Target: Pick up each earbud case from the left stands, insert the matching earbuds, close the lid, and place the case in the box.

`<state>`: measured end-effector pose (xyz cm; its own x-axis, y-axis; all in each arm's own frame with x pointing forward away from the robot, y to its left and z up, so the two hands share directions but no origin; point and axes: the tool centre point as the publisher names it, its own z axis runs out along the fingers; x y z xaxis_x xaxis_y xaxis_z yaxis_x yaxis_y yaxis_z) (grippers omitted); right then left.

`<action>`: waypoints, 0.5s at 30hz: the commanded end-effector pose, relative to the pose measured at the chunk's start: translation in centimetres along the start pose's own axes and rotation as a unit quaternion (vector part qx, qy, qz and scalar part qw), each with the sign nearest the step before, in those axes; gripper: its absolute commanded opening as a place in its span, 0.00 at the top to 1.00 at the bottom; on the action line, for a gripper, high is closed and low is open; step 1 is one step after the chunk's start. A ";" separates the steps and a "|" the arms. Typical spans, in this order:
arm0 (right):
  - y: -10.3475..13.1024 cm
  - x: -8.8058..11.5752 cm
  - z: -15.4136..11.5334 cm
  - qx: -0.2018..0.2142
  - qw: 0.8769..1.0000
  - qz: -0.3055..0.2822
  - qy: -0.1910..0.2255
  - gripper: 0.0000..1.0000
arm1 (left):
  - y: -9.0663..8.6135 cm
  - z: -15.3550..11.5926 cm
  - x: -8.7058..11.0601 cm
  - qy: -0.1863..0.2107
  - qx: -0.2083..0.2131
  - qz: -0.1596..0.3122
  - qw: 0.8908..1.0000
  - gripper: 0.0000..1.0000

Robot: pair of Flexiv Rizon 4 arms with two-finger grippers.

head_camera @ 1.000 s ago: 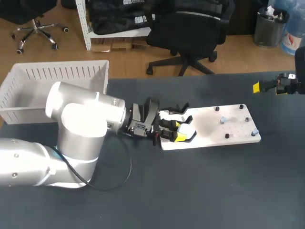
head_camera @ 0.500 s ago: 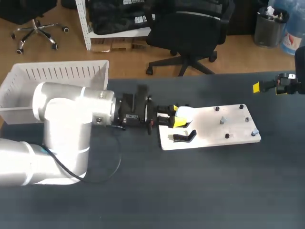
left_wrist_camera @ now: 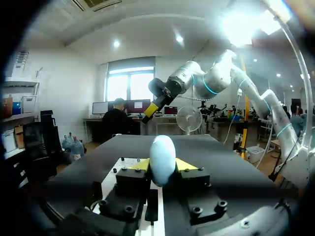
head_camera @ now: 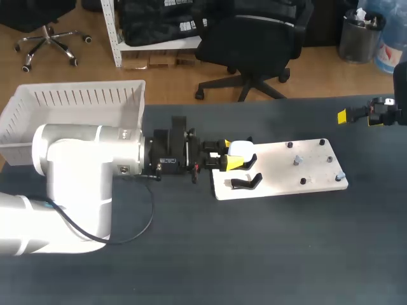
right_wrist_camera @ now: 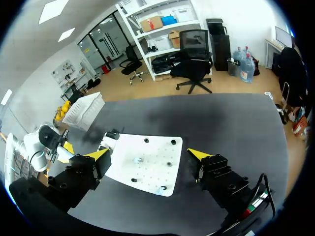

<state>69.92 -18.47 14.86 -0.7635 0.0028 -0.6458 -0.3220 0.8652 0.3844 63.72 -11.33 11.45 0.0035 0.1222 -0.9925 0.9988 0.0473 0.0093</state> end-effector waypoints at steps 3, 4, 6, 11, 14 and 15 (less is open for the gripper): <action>0.0 0.0 0.0 0.001 1.000 0.000 0.001 0.00 | -0.2 0.1 0.1 -0.002 -0.008 0.001 1.000 1.00; 0.0 0.0 0.0 0.001 1.000 0.000 0.001 0.00 | -0.2 0.1 0.1 -0.002 -0.008 0.001 1.000 1.00; 0.0 0.0 0.0 0.001 1.000 0.000 0.001 0.00 | -0.2 0.1 0.1 -0.002 -0.008 0.001 1.000 1.00; 0.0 0.0 0.0 0.001 1.000 0.000 0.001 0.00 | -0.2 0.1 0.1 -0.002 -0.008 0.001 1.000 1.00; 0.0 0.0 0.0 0.001 1.000 0.000 0.001 0.00 | -0.2 0.1 0.1 -0.002 -0.008 0.001 1.000 1.00; 0.0 0.0 0.0 0.001 1.000 0.000 0.001 0.00 | -0.5 0.0 0.0 -0.008 -0.011 0.006 1.000 1.00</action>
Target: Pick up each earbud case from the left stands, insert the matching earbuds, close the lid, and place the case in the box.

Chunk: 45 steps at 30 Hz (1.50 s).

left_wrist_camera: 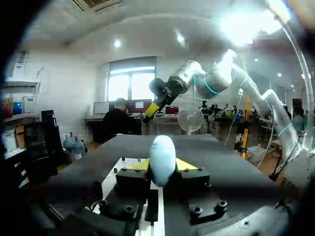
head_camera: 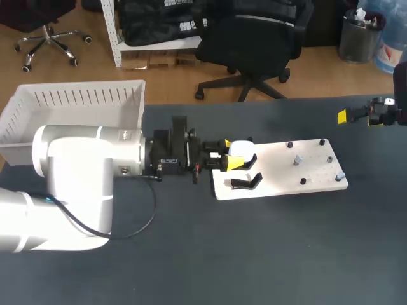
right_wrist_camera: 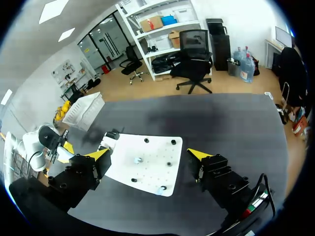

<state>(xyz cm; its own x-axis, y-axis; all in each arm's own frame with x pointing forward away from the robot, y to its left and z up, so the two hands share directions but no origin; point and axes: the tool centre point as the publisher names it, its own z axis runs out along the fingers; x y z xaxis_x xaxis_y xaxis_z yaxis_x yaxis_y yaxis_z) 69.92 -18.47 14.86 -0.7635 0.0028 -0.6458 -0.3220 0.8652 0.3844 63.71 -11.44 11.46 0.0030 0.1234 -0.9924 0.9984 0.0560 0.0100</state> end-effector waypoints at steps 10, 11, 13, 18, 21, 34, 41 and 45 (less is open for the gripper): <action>1.2 -0.3 -1.4 0.000 1.000 -0.019 0.003 0.00 | -1.3 1.0 -0.9 -0.066 -0.004 0.022 0.998 1.00; 1.8 -0.1 -1.7 0.012 0.999 -0.034 0.008 0.00 | -1.3 1.1 -0.9 -0.067 -0.003 0.023 0.997 1.00; 3.0 0.6 -2.3 0.028 0.998 -0.061 0.016 0.00 | -1.2 1.3 -0.9 -0.068 -0.003 0.024 0.997 1.00; 6.1 2.4 -3.3 0.017 0.996 -0.087 0.028 0.00 | -1.1 1.6 -1.1 -0.068 0.006 0.027 0.997 1.00; 7.7 3.2 -3.3 0.020 0.994 -0.102 0.036 0.00 | -1.1 1.6 -1.1 -0.066 0.010 0.026 0.997 1.00; 12.9 5.9 -2.3 0.019 0.989 -0.125 0.073 0.00 | -0.8 2.1 -1.2 -0.068 0.027 0.023 0.997 1.00; 14.4 7.2 -1.6 0.010 0.987 -0.128 0.095 0.00 | -0.6 2.5 -1.0 -0.068 0.038 0.023 0.997 1.00; 15.0 7.2 -1.6 0.007 0.988 -0.125 0.094 0.00 | -0.7 2.6 -0.9 -0.068 0.043 0.023 0.997 1.00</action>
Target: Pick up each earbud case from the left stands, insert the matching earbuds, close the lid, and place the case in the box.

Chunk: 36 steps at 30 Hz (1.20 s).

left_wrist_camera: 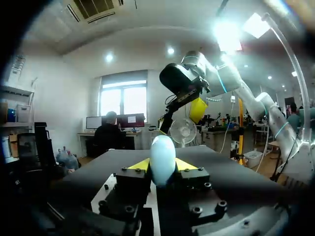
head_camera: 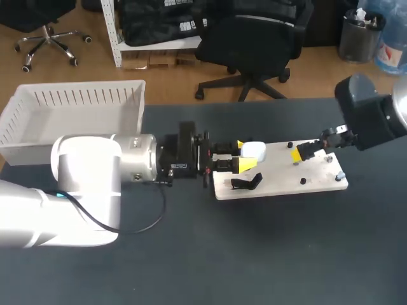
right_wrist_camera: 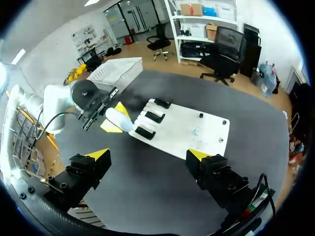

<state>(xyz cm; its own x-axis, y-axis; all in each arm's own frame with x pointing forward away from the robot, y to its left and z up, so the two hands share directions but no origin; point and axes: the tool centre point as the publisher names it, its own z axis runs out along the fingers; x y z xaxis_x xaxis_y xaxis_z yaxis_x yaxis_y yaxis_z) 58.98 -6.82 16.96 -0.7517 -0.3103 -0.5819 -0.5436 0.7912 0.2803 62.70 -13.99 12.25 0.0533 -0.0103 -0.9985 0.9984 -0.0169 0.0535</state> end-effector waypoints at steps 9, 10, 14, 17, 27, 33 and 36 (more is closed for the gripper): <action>2.0 0.1 1.4 0.027 1.000 0.011 0.006 0.00 | 0.5 0.4 0.3 0.001 0.010 0.000 1.000 1.00; 2.1 0.1 1.5 0.026 1.000 0.012 0.006 0.00 | 0.5 0.4 0.3 0.001 0.010 0.000 1.000 1.00; 2.9 -0.1 2.2 0.017 1.000 0.010 0.010 0.00 | 0.5 0.4 0.3 0.001 0.010 0.000 1.000 1.00; 3.3 -0.4 2.7 0.014 1.000 0.007 0.013 0.00 | 0.5 0.4 0.3 0.001 0.010 0.000 1.000 1.00; 3.6 -1.0 4.7 0.008 1.000 0.008 0.024 0.00 | 0.5 0.4 0.3 0.001 0.010 0.000 1.000 1.00; 3.6 -1.4 5.6 0.006 0.999 0.010 0.029 0.00 | 0.5 0.4 0.3 0.001 0.010 0.000 1.000 1.00; 3.4 -1.5 6.0 0.006 0.999 0.012 0.030 0.00 | 0.5 0.4 0.3 0.001 0.010 0.000 1.000 1.00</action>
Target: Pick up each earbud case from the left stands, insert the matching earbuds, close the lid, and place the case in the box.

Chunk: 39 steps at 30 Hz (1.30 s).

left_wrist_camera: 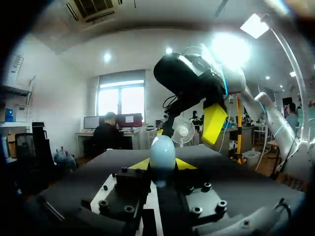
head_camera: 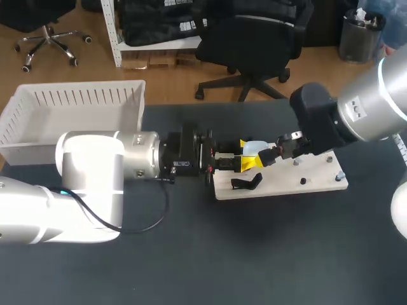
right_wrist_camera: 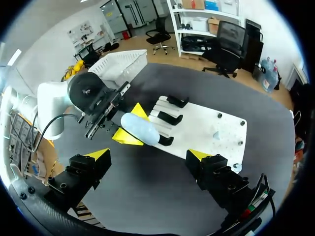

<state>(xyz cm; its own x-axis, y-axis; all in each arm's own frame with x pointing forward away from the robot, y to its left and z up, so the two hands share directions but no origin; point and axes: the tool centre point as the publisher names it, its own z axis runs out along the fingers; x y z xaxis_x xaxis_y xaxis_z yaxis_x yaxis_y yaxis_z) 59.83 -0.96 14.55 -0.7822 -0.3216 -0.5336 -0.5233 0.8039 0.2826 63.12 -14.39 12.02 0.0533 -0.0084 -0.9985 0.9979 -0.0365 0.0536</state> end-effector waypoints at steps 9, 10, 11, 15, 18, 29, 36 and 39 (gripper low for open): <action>-0.6 -1.0 1.5 0.005 1.000 0.015 -0.002 0.00 | 0.1 0.0 0.1 0.000 0.000 0.000 1.000 1.00; -0.7 -1.0 1.5 0.005 1.000 0.016 -0.001 0.00 | 0.1 0.0 0.1 0.000 0.000 0.000 1.000 1.00; -0.7 -1.0 1.6 0.007 1.000 0.018 -0.001 0.00 | 0.1 0.0 0.1 0.000 0.000 0.000 1.000 1.00; -1.0 -1.1 1.7 0.010 1.000 0.021 -0.002 0.00 | 0.1 0.0 0.1 0.000 0.000 0.000 1.000 1.00; -1.3 -1.2 1.7 0.012 1.000 0.024 -0.004 0.00 | 0.1 0.0 0.1 0.000 0.000 0.000 1.000 1.00; -1.9 -1.4 1.8 0.021 0.999 0.033 -0.006 0.00 | 0.1 0.0 0.1 0.000 0.000 0.000 1.000 1.00; -2.1 -2.1 1.2 0.026 0.999 0.035 -0.018 0.00 | 0.1 0.0 0.1 0.000 0.000 0.000 1.000 1.00; -2.1 -2.6 0.6 0.027 0.999 0.032 -0.028 0.00 | 0.1 0.0 0.1 0.000 0.000 0.000 1.000 1.00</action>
<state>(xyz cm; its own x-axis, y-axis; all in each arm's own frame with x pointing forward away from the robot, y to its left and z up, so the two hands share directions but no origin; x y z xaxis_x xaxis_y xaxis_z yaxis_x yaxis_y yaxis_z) 63.60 -1.39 14.59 -0.7997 -0.2502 -0.5457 -0.4630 0.8356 0.2954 63.16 -14.40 12.02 0.0528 -0.0088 -0.9986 0.9979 -0.0370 0.0531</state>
